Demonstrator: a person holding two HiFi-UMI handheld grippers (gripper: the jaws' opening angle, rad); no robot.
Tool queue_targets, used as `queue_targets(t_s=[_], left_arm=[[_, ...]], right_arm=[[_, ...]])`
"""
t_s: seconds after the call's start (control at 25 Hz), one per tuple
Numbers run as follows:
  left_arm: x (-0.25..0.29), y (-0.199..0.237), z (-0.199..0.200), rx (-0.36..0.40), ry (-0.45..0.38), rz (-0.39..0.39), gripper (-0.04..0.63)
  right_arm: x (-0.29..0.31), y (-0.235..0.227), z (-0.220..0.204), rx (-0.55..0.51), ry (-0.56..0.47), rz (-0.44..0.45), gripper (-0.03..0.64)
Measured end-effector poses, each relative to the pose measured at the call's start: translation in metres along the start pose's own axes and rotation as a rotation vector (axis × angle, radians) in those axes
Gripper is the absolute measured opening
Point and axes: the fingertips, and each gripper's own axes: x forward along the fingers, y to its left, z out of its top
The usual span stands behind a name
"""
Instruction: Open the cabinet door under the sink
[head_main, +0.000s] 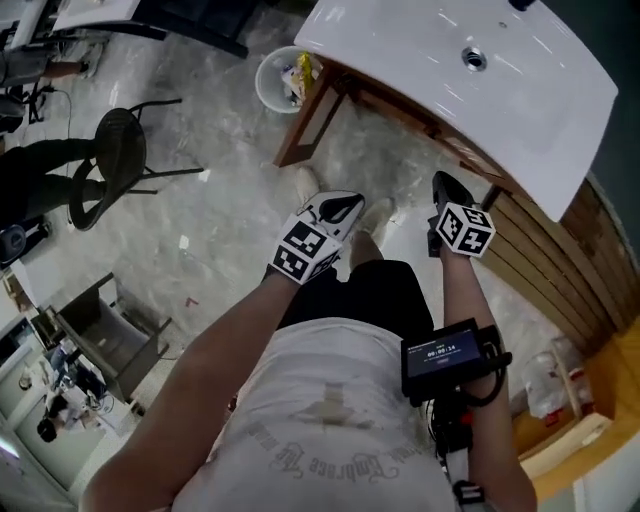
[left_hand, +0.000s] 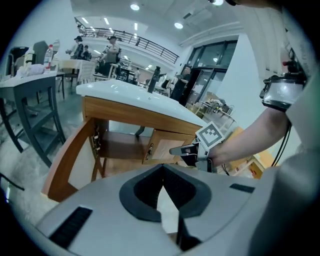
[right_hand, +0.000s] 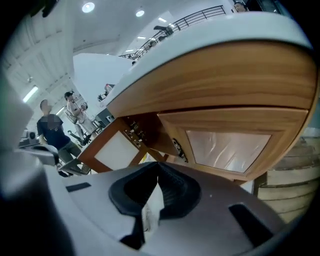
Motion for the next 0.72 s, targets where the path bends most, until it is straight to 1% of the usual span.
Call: queue_targets(t_s=[0.16,0.28,0.36,0.4,0.56,0.72], left_arm=[[0.003,0.025,-0.020,-0.036,-0.011,0.034,0.011],[0.000,0.043,-0.033,-0.083,-0.027,0.069,0.011],[-0.002,0.053,-0.044,-0.118,-0.035,0.089,0.011],[-0.002,0.058,-0.049,-0.131,-0.037,0.095,0.011],[0.000,0.072,-0.070,-0.175,-0.046,0.096,0.011],[0.006,0.076,-0.089,-0.212,-0.047,0.082,0.011]], right_arm=[[0.032,-0.011,-0.002,0.008,0.015,-0.022,0.014],[0.048,-0.016,-0.005,-0.030,0.049,-0.028,0.014],[0.057,-0.019,-0.006,-0.049,0.070,-0.020,0.014],[0.061,-0.021,-0.004,-0.041,0.068,-0.010,0.014],[0.082,-0.027,0.000,0.083,0.013,0.023,0.015],[0.106,-0.035,-0.007,0.207,-0.004,-0.002,0.017]])
